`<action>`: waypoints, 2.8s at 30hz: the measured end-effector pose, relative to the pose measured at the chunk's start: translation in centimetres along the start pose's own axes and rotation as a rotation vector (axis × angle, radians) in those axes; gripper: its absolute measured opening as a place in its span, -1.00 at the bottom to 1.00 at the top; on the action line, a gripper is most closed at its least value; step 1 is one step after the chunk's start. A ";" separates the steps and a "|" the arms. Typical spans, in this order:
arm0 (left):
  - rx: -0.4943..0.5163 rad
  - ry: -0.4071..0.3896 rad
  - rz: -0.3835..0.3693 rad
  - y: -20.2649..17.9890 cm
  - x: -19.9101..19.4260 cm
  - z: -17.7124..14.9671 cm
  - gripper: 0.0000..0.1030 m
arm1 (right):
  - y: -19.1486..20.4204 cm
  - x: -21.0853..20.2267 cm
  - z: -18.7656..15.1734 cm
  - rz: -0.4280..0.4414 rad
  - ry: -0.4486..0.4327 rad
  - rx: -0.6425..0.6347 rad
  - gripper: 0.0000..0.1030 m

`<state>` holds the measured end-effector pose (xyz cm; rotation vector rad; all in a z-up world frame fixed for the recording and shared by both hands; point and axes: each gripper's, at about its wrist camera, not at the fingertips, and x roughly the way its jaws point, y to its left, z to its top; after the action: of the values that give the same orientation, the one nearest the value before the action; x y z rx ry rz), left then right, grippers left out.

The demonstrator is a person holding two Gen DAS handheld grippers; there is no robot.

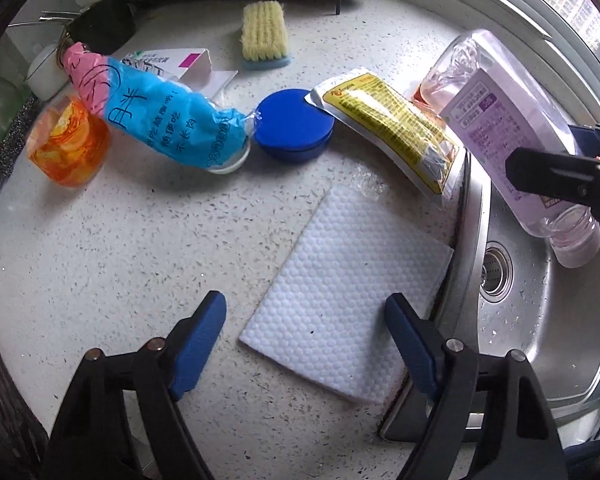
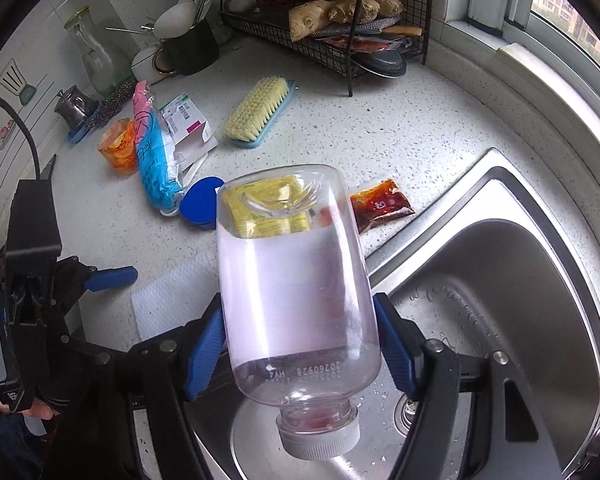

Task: Collect trash
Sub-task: 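Grasp the white wipe with the left gripper while the right gripper holds the bottle, then lower both grippers over the red bin and release the wipe and bottle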

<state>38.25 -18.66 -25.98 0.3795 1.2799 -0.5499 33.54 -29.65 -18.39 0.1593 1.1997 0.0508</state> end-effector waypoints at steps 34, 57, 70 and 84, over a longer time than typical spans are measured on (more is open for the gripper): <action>-0.301 -0.332 0.105 3.8 -19.4 -12.3 -0.81 | 12.1 -10.7 -6.3 0.068 -0.208 -0.233 0.33; -0.629 -0.215 0.183 5.3 -20.1 -36.0 -0.81 | 25.2 -8.5 -20.8 0.164 -0.109 -0.481 0.33; -0.683 -0.031 0.127 8.1 -3.7 -41.3 -0.81 | 25.9 6.0 -25.7 0.101 0.040 -0.462 0.33; -0.643 0.077 -0.015 10.9 18.0 -41.4 -0.80 | 20.5 23.6 -27.6 -0.011 0.117 -0.264 0.33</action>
<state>15.14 10.07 -54.30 -0.1471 1.4565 -0.1148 17.39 -3.88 -46.85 -0.0832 1.2986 0.2102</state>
